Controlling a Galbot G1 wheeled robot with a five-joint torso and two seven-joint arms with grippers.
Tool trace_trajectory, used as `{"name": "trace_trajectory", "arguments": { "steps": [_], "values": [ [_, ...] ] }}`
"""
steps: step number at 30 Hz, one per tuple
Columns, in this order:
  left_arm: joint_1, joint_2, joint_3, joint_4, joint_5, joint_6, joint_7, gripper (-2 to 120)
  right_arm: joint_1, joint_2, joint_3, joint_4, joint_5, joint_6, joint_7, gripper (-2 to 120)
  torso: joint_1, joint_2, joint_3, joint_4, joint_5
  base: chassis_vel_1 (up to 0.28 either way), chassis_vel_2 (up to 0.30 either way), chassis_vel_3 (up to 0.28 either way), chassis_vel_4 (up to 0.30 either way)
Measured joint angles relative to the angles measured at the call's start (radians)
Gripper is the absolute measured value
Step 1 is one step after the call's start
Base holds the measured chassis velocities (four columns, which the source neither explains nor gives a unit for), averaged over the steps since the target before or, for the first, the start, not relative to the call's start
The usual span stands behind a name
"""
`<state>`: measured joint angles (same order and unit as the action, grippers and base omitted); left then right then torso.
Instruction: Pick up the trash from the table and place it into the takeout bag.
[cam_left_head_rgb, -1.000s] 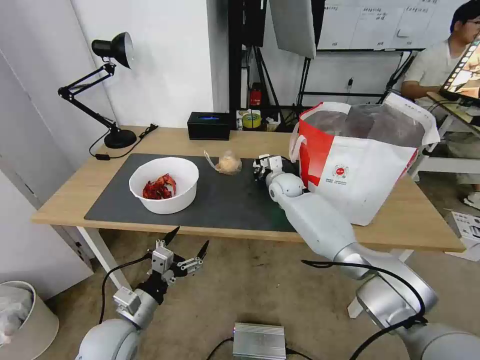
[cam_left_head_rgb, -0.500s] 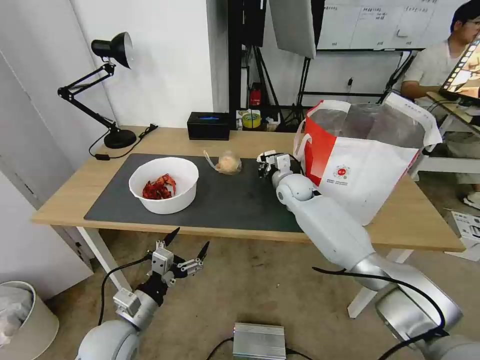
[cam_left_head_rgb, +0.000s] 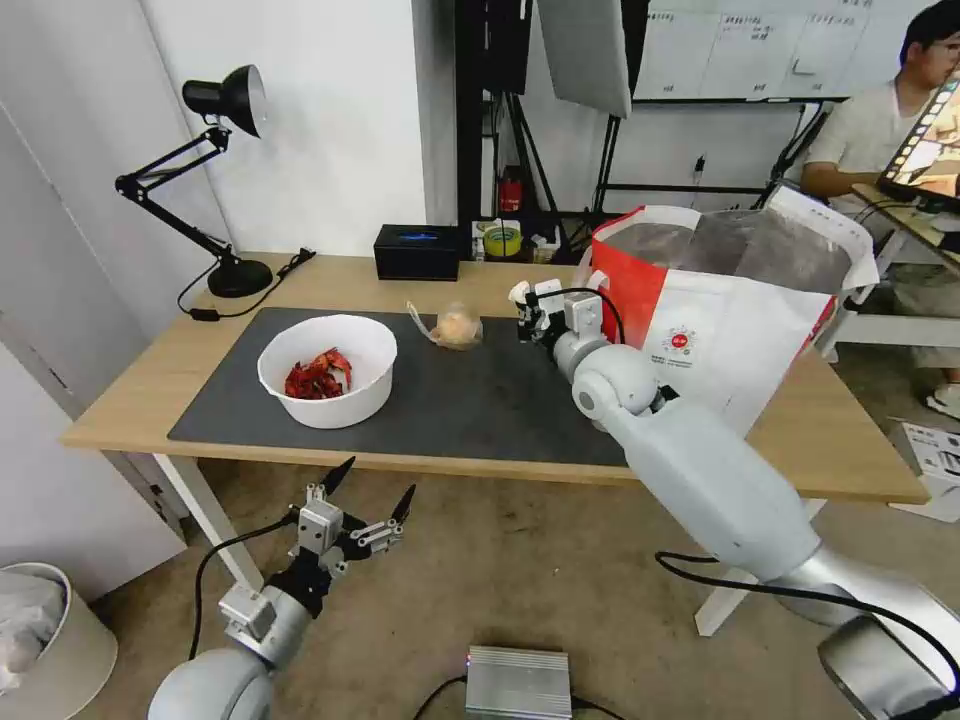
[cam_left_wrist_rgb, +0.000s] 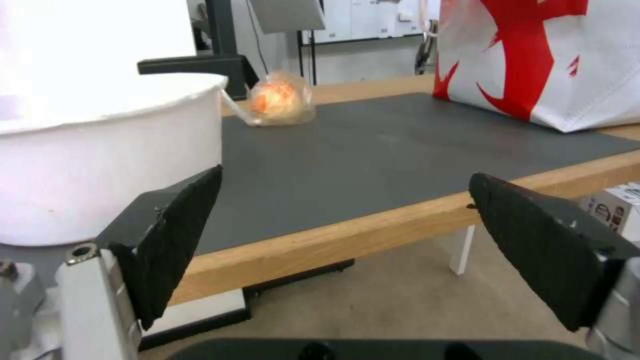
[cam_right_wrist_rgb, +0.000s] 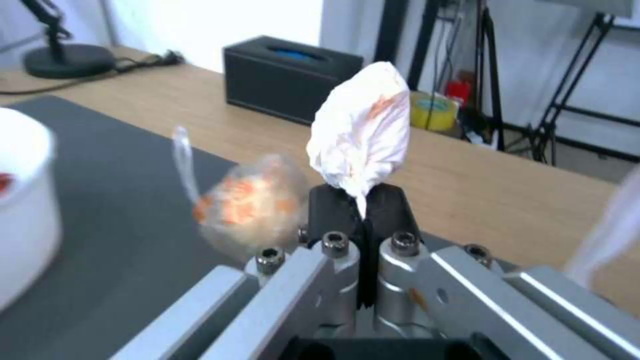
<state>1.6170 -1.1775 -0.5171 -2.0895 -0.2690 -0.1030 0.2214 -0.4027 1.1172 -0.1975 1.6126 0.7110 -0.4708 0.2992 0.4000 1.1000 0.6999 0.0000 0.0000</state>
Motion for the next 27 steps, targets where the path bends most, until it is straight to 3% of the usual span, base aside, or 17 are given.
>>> {"name": "trace_trajectory", "arguments": {
  "steps": [12,15,22,27],
  "values": [
    [0.037,-0.028,-0.024,-0.027,0.022,-0.004,0.000,100,-0.070,-0.087,0.060,0.247,-0.012,-0.036,0.030,0,0.000,0.000,0.000,0.0000,0.0001,0.000,0.000,0.000,0.000],
    [0.039,-0.033,-0.025,-0.032,0.027,-0.004,0.000,100,-0.085,-0.149,0.121,0.320,-0.028,-0.037,0.027,0,0.000,0.000,0.000,-0.0001,0.0003,0.000,0.000,0.000,0.000],
    [0.040,-0.044,-0.020,-0.038,0.040,-0.004,0.000,100,-0.055,-0.258,0.233,0.376,-0.042,-0.037,0.018,0,0.000,0.000,0.000,-0.0001,0.0002,0.000,0.000,0.000,0.000],
    [0.037,-0.046,-0.017,-0.038,0.043,-0.003,0.000,100,-0.007,-0.313,0.285,0.339,-0.031,-0.037,0.004,0,0.000,0.000,0.000,-0.0001,0.0000,0.000,0.000,0.000,0.000]
  ]
}}
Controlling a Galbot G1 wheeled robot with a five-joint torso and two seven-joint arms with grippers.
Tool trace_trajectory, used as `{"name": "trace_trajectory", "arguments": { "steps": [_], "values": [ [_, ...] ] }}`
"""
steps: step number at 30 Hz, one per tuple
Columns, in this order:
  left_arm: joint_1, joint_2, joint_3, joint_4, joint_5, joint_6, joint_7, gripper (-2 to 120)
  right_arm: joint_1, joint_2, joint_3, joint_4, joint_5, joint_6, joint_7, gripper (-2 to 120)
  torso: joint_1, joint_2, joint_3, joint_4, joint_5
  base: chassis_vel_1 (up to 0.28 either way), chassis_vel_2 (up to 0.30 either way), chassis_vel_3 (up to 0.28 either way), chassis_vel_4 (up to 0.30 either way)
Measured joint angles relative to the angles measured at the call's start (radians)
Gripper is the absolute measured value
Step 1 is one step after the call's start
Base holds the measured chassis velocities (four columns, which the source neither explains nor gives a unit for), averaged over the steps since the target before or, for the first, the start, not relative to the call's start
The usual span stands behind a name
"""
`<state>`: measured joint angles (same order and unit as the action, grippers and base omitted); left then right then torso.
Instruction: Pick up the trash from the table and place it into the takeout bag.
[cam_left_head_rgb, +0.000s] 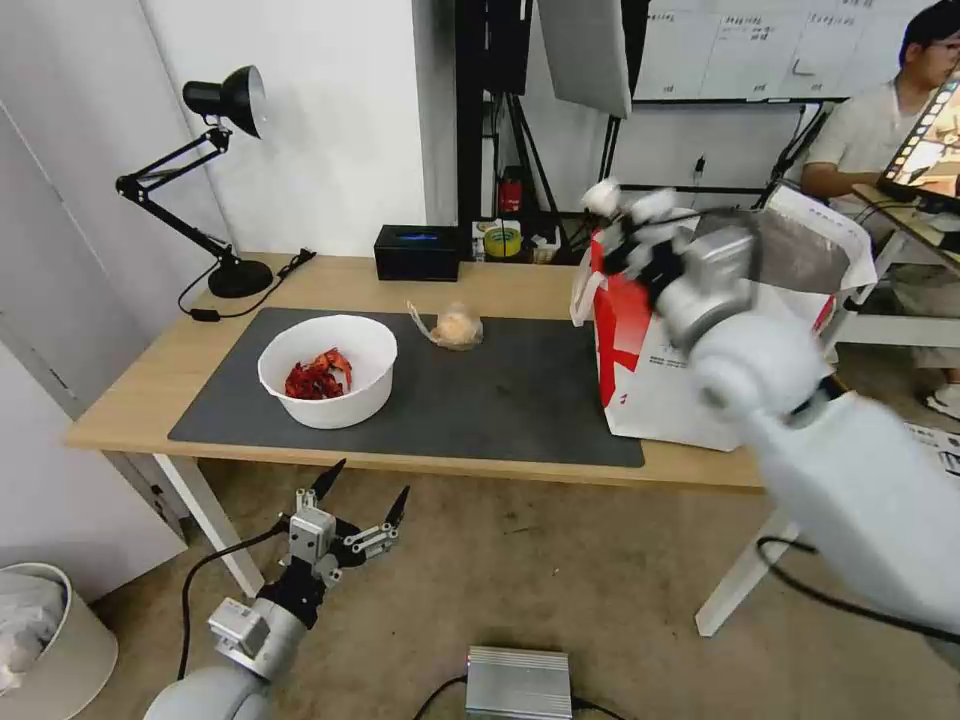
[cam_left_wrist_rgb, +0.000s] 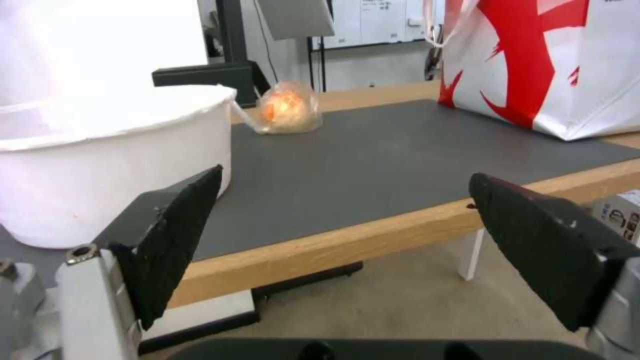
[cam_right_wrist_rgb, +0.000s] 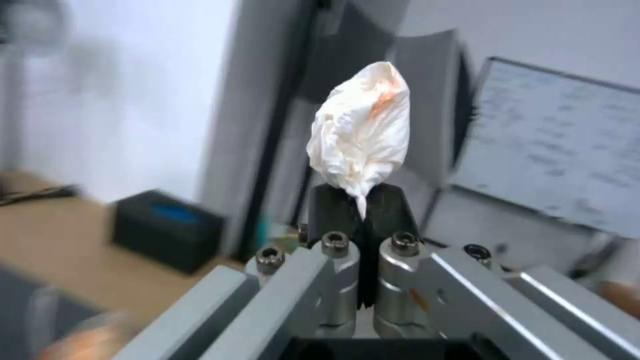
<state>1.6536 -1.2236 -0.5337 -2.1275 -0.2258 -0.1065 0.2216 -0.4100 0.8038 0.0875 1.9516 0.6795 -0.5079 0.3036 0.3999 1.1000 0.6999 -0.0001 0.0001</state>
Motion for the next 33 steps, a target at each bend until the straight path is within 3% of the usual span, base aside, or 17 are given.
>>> {"name": "trace_trajectory", "arguments": {
  "steps": [9,13,16,33],
  "values": [
    [-0.005,0.006,0.000,-0.003,-0.002,0.000,0.000,100,0.013,-0.063,0.066,-0.096,0.082,-0.074,0.051,0,0.000,0.000,0.000,-0.0001,0.0001,0.000,0.000,0.000,0.000],
    [-0.006,0.012,0.000,-0.004,-0.004,0.000,0.000,100,-0.010,-0.068,0.086,-0.098,0.184,-0.150,0.130,0,0.000,0.000,0.000,-0.0001,0.0002,0.000,0.000,0.000,0.000],
    [-0.006,0.019,0.000,-0.006,-0.006,0.000,0.000,100,-0.025,-0.069,0.098,-0.091,0.342,-0.213,0.228,0,0.000,0.000,0.000,0.0001,0.0000,0.000,0.000,0.000,0.000],
    [-0.004,0.030,0.003,-0.015,-0.010,0.001,0.000,100,-0.081,-0.093,0.119,-0.052,0.530,-0.218,0.344,1,0.000,0.000,0.000,0.0001,0.0000,0.000,0.000,0.000,0.000]
  ]
}}
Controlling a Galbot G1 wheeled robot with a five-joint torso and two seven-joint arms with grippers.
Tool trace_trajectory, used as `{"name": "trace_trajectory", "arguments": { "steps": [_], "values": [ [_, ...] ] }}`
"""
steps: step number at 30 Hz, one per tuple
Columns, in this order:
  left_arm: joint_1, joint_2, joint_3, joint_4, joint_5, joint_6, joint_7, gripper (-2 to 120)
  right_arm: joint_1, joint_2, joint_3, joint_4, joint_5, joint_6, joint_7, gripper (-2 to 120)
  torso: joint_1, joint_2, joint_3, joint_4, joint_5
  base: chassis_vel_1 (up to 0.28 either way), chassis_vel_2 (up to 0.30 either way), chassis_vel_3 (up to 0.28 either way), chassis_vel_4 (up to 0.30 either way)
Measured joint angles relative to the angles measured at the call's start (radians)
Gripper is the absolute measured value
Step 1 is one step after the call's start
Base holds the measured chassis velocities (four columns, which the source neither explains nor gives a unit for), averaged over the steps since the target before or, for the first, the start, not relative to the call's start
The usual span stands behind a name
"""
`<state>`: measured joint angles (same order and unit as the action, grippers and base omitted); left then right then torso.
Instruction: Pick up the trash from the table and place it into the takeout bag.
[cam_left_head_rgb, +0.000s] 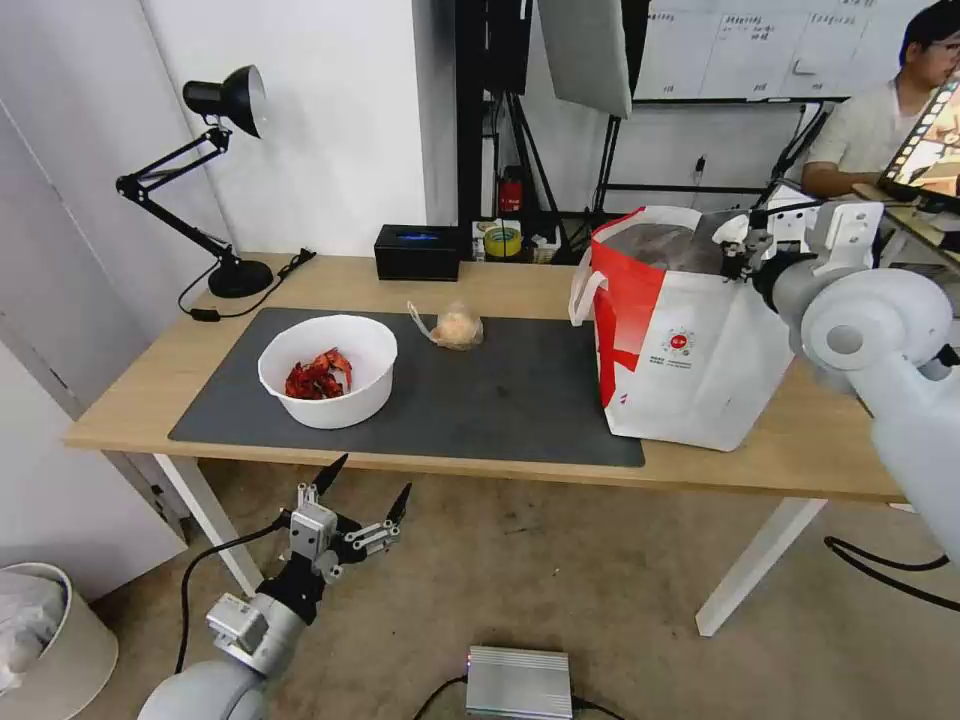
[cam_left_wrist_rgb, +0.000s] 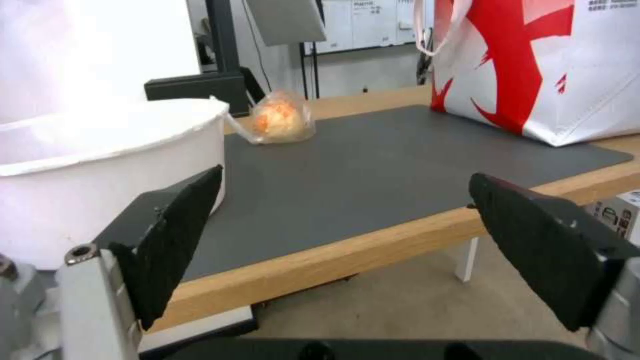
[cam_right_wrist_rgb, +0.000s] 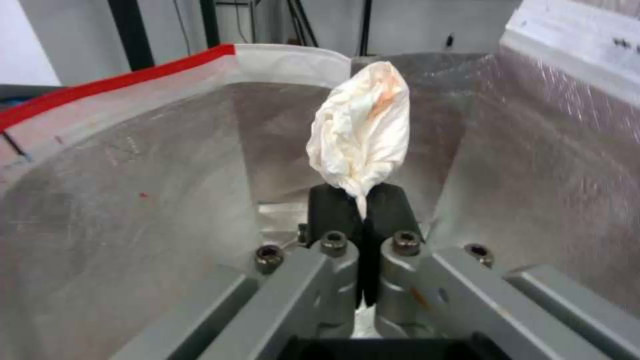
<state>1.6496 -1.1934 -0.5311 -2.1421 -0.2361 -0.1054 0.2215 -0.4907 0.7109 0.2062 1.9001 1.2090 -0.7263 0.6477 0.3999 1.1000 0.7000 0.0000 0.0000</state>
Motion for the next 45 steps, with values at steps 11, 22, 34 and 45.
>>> {"name": "trace_trajectory", "arguments": {
  "steps": [11,22,34,45],
  "values": [
    [0.008,0.000,0.001,-0.012,0.000,0.000,0.000,100,-0.015,-0.001,0.021,0.022,0.028,0.004,0.004,45,0.000,0.000,0.000,0.0000,0.0000,0.000,0.000,0.000,0.000],
    [0.012,0.002,0.001,-0.018,0.001,0.000,0.000,100,-0.017,-0.020,0.030,0.032,0.021,0.004,-0.002,80,0.000,0.000,0.000,0.0000,0.0000,0.000,0.000,0.000,0.000],
    [0.000,0.002,0.005,-0.008,0.001,0.000,0.000,100,-0.092,-0.019,0.047,0.128,-0.065,0.220,-0.325,100,0.000,0.000,0.000,0.0002,-0.0002,0.000,0.000,0.000,0.000],
    [-0.002,-0.010,-0.003,-0.005,-0.002,-0.002,0.000,100,-0.365,-0.038,0.077,0.234,-0.266,0.420,-0.491,100,0.000,0.000,0.000,0.0000,0.0001,0.000,0.000,0.000,0.000]
  ]
}}
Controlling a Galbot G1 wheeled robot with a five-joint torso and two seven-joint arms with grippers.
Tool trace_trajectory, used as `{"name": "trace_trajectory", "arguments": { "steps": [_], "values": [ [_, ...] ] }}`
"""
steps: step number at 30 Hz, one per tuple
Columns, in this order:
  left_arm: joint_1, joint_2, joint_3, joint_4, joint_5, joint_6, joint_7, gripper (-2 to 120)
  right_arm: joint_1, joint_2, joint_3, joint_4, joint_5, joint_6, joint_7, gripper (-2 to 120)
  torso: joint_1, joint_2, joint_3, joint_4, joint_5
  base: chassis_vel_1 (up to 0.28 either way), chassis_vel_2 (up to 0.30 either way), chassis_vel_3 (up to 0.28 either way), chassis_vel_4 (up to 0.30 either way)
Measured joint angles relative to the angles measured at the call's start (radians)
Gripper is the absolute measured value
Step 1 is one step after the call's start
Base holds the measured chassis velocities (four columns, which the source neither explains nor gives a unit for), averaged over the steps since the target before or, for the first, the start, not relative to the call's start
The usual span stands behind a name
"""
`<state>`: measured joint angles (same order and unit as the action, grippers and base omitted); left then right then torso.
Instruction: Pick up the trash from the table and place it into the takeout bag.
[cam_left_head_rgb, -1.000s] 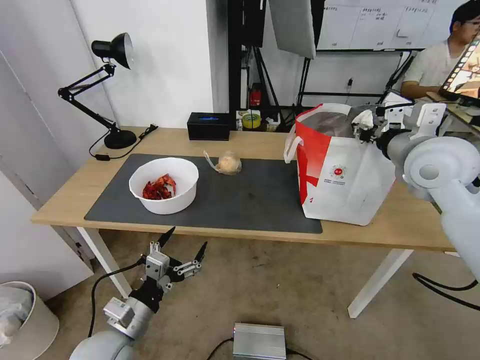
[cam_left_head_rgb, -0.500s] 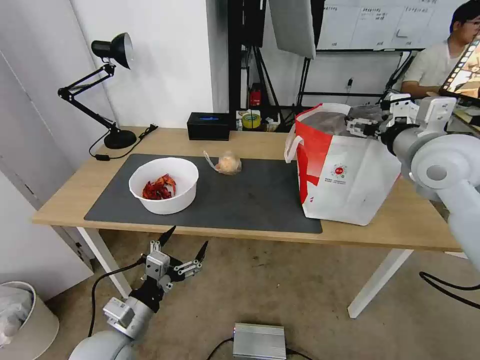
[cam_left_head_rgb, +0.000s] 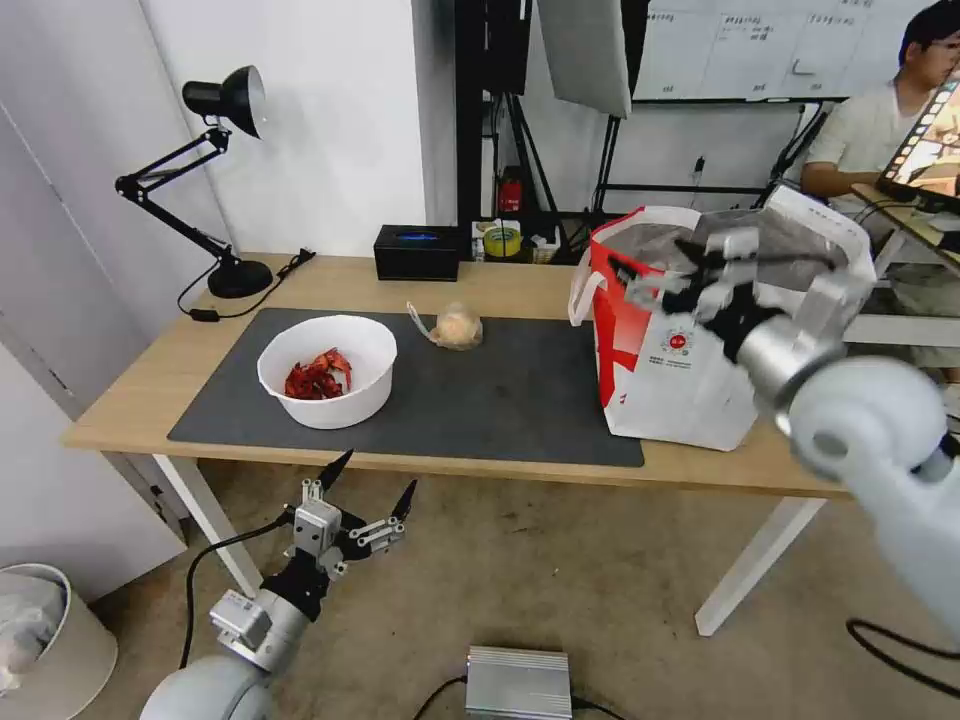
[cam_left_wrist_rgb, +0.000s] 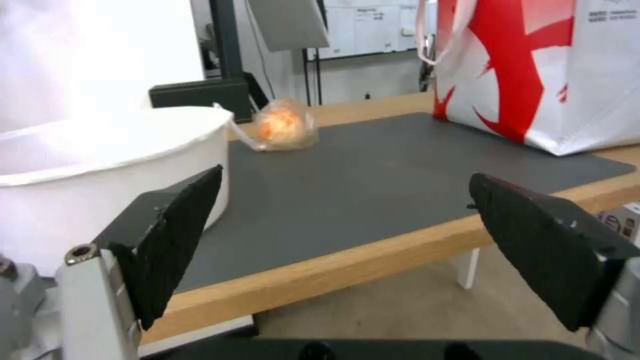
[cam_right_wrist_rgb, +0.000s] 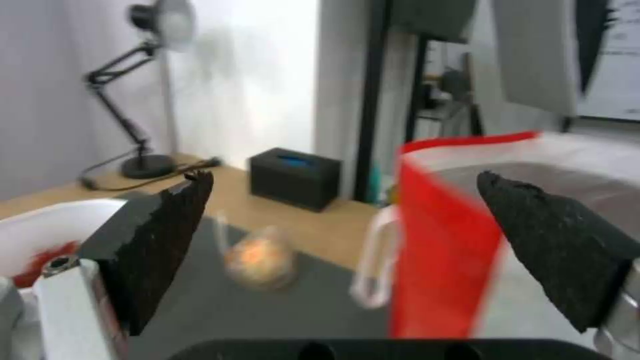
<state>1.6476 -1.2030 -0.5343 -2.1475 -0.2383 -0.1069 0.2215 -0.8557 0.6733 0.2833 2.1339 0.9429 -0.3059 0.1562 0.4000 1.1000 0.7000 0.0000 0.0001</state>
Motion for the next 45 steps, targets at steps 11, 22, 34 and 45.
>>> {"name": "trace_trajectory", "arguments": {
  "steps": [11,22,34,45],
  "values": [
    [0.007,-0.014,-0.005,0.010,0.004,-0.014,0.000,100,-0.359,0.075,0.032,0.058,-0.188,0.211,-0.024,100,0.000,0.000,0.000,-0.0001,-0.0001,0.000,0.000,0.000,0.000],
    [0.010,-0.020,0.002,0.018,0.007,-0.022,0.000,100,-0.597,0.189,0.039,-0.018,-0.359,0.393,-0.039,100,0.000,0.000,0.000,-0.0001,-0.0002,0.000,0.000,0.000,0.000],
    [0.021,-0.023,-0.002,0.016,0.009,-0.028,0.003,100,-0.636,0.235,0.034,-0.070,-0.391,0.412,-0.048,100,0.000,0.000,0.000,0.0000,-0.0001,0.000,0.000,0.000,0.000],
    [0.021,-0.019,-0.004,0.017,0.011,-0.031,0.005,100,-0.508,0.225,-0.023,-0.080,-0.352,0.385,-0.047,100,0.000,0.000,0.000,0.0000,-0.0001,0.000,0.000,0.000,0.000]
  ]
}}
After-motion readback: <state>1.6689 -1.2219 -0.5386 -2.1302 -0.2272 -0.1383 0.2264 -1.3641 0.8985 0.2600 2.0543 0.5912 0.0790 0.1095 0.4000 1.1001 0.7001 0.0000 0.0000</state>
